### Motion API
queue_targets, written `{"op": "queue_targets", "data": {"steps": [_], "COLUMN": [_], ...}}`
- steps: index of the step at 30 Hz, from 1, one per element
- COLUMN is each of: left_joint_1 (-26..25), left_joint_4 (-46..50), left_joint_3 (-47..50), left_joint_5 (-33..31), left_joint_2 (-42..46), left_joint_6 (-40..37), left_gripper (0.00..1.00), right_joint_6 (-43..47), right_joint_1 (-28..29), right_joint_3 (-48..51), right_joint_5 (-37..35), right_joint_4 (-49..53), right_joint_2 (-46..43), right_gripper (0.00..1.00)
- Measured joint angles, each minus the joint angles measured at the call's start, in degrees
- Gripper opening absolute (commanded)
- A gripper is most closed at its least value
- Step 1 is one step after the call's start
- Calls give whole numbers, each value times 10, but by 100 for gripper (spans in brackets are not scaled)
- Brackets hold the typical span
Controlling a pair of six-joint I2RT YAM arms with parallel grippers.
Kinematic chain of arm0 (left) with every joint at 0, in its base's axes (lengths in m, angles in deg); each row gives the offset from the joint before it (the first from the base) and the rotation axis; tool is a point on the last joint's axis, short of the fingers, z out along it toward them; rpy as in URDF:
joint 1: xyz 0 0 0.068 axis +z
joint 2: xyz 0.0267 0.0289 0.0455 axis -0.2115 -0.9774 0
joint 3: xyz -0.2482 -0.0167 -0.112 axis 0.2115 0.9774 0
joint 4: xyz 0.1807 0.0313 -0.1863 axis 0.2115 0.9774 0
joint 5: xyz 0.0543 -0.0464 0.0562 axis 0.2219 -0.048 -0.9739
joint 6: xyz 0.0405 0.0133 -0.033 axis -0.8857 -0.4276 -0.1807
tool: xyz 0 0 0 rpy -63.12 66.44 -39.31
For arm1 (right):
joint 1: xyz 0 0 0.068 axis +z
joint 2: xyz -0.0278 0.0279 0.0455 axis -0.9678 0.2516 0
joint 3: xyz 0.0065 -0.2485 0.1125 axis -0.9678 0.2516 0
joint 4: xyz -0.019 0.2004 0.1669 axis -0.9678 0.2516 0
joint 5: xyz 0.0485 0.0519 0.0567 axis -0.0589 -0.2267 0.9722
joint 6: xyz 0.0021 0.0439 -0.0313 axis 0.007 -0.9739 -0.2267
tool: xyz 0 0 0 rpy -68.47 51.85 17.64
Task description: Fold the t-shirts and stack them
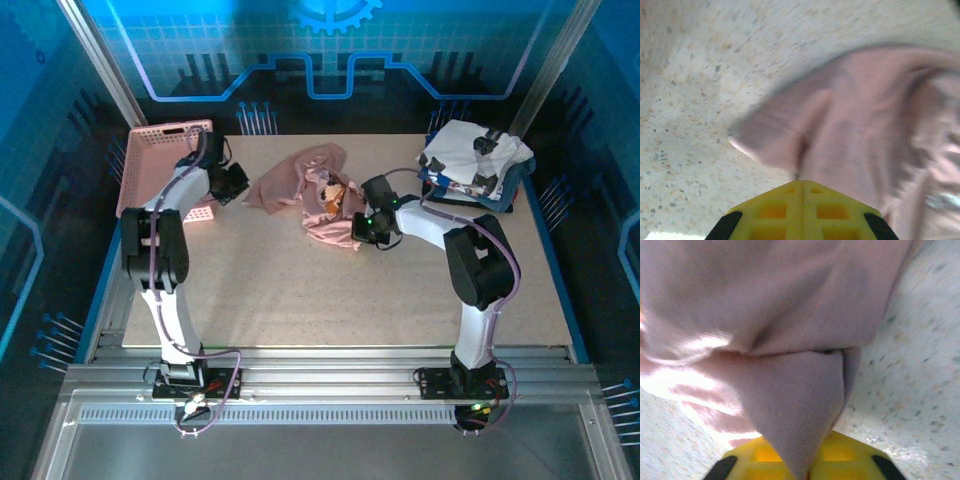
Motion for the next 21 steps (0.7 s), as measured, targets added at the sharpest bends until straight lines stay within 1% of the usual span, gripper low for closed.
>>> {"op": "queue_targets", "data": {"steps": [3,6,8,11,12,14,17,21], "left_joint_1": [0,0,0,0,0,-2,-7,-12], "left_joint_4": [-8,-12,-16,-20,-20,-26,-38,-38], "left_joint_3": [0,0,-1,-1,-1,14,48,56], "left_joint_5": [0,0,0,11,15,22,26,25], "left_joint_2": [62,117,146,164,164,161,141,69], "left_joint_6": [-1,-2,-10,-13,-14,-15,-14,-19], "left_gripper": [0,0,0,0,5,21,40,53], "right_joint_6": [27,68,97,129,135,147,155,160], "right_joint_1": [-9,-11,-13,-25,-30,-42,-53,-61], "right_joint_3": [-34,-61,-82,-103,-104,-103,-86,-68], "right_joint_5": [-9,-12,-8,13,18,27,34,34], "right_joint_4": [28,76,108,142,148,165,177,195], "right_joint_2": [-19,-73,-115,-167,-178,-193,-191,-168], "right_gripper": [4,5,5,6,6,6,7,8]}}
